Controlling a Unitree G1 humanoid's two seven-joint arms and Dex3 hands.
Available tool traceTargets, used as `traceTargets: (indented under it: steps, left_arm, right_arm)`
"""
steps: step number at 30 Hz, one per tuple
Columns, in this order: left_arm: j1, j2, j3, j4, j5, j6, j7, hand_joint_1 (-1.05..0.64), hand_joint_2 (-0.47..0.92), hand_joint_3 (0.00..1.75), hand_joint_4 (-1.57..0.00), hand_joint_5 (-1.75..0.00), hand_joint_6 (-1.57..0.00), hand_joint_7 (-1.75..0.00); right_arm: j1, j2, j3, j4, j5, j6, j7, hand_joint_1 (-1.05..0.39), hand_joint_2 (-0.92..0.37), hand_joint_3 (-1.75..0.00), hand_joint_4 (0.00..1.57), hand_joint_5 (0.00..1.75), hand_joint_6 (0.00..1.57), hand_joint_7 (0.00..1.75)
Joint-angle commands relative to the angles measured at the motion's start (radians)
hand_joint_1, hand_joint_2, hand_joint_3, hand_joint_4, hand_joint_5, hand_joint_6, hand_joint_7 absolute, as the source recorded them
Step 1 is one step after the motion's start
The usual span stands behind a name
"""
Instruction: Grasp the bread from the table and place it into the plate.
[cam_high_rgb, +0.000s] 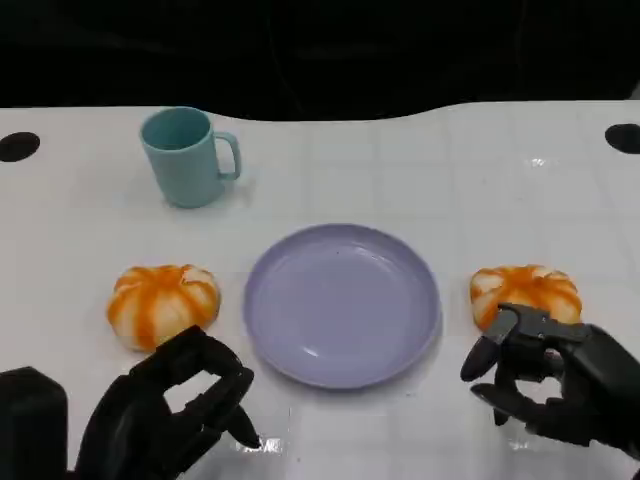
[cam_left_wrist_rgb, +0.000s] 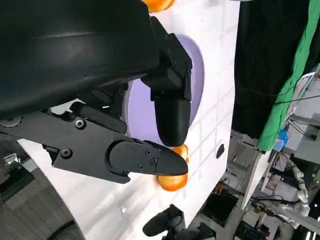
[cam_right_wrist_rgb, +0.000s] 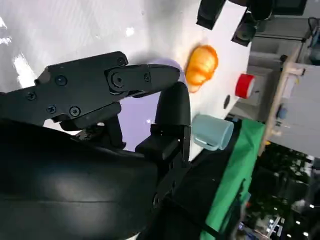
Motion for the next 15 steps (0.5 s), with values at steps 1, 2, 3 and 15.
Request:
traceTargets:
  steps: [1,2,3,15]
  left_arm:
    - [0.001,0.011,0.005,0.0,-0.008,-0.008,-0.012,-0.53,0.92,0.2,-0.69,-1.75,-0.51,-1.66]
    - [0.001,0.01,0.005,-0.001,-0.009,-0.007,-0.011,-0.53,0.92,0.2,-0.7,-1.75,-0.51,-1.66]
    - [0.001,0.01,0.005,-0.001,-0.01,-0.007,-0.012,-0.53,0.92,0.2,-0.7,-1.75,-0.51,-1.66]
    - [0.002,0.011,0.008,0.002,-0.007,-0.012,-0.022,-0.54,0.92,0.2,-0.69,-1.75,-0.5,-1.68]
  right_arm:
    - [-0.007,0.004,-0.026,0.017,-0.005,-0.059,-0.031,-0.41,-0.92,-0.23,0.49,1.45,0.45,1.04]
    - [-0.009,0.004,-0.029,0.021,-0.012,-0.073,-0.04,-0.41,-0.92,-0.23,0.48,1.41,0.44,1.01]
    - [-0.011,0.003,-0.032,0.026,-0.019,-0.089,-0.047,-0.42,-0.92,-0.24,0.47,1.38,0.43,0.98]
    - [-0.079,-0.047,-0.064,0.132,-0.29,-0.354,-0.249,-0.48,-0.92,-0.13,0.31,0.77,0.46,0.34]
